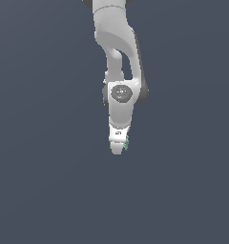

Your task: Pick up the object and move it to a goal position.

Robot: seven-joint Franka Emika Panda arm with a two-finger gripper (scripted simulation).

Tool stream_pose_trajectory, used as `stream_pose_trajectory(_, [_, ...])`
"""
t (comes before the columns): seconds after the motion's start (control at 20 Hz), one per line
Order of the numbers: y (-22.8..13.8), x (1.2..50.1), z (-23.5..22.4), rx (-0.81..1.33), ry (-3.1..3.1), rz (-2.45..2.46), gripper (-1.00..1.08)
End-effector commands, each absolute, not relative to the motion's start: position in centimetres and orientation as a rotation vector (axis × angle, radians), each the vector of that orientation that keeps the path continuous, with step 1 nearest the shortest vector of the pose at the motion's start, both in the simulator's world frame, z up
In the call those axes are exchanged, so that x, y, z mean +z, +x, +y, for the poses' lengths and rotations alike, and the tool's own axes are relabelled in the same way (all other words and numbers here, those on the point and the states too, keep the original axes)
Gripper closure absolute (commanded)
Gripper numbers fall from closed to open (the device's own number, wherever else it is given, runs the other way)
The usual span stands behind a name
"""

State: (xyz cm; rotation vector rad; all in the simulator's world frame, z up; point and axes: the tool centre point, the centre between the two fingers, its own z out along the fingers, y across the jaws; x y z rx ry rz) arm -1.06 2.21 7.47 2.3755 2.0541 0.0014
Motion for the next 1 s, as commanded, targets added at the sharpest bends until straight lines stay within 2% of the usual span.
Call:
stream_pose_trajectory(0.0, [-1.1, 7.4, 2.2, 0.0, 2.376, 2.055, 1.08])
stream_pose_trajectory(0.5, [-1.5, 8.2, 1.9, 0.002, 2.375, 2.054, 1.08])
stream_pose_trajectory(0.95, [-3.9, 11.8, 0.0, 0.0, 2.375, 2.054, 1.08])
